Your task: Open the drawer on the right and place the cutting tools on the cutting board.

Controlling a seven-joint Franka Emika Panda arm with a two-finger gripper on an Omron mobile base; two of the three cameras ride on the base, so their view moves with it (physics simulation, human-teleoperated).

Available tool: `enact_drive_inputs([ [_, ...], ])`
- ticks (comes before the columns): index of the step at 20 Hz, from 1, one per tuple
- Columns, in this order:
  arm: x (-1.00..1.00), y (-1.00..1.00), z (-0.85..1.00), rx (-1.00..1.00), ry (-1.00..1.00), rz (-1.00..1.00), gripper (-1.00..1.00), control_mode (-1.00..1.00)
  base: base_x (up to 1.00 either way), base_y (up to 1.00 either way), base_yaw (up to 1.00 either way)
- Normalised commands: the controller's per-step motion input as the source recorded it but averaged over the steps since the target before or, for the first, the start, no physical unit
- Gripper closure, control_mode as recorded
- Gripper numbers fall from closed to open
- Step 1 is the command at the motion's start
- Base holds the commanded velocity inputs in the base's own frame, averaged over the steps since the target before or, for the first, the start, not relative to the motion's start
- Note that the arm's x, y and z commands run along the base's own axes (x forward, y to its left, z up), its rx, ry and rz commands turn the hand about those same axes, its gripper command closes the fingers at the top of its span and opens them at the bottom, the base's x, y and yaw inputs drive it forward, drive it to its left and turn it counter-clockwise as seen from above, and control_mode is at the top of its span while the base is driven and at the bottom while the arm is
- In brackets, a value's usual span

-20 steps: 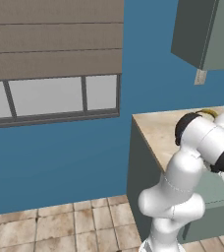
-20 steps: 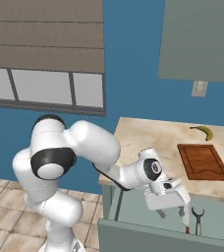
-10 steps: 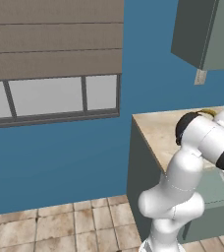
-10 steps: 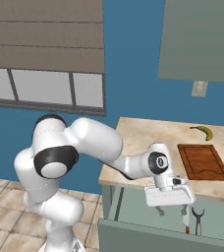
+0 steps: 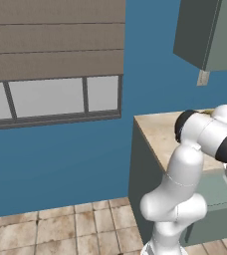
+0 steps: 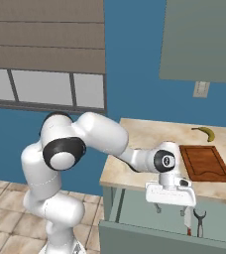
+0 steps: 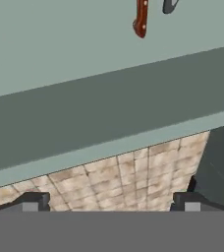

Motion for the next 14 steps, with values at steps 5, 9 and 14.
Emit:
enact_drive_inputs([
  [5, 0.11, 0.02, -0.17, 0.16, -0.04, 0.02, -1.00, -1.00, 0.00, 0.00, 0.00],
  [9, 0.01, 0.00, -0.39, 0.10, -0.12, 0.03, -1.00, -1.00, 0.00, 0.00, 0.00],
  [14, 0.00, 0.00, -0.44, 0.06, -0.23, 0.03, -1.00, -1.00, 0.00, 0.00, 0.00],
])
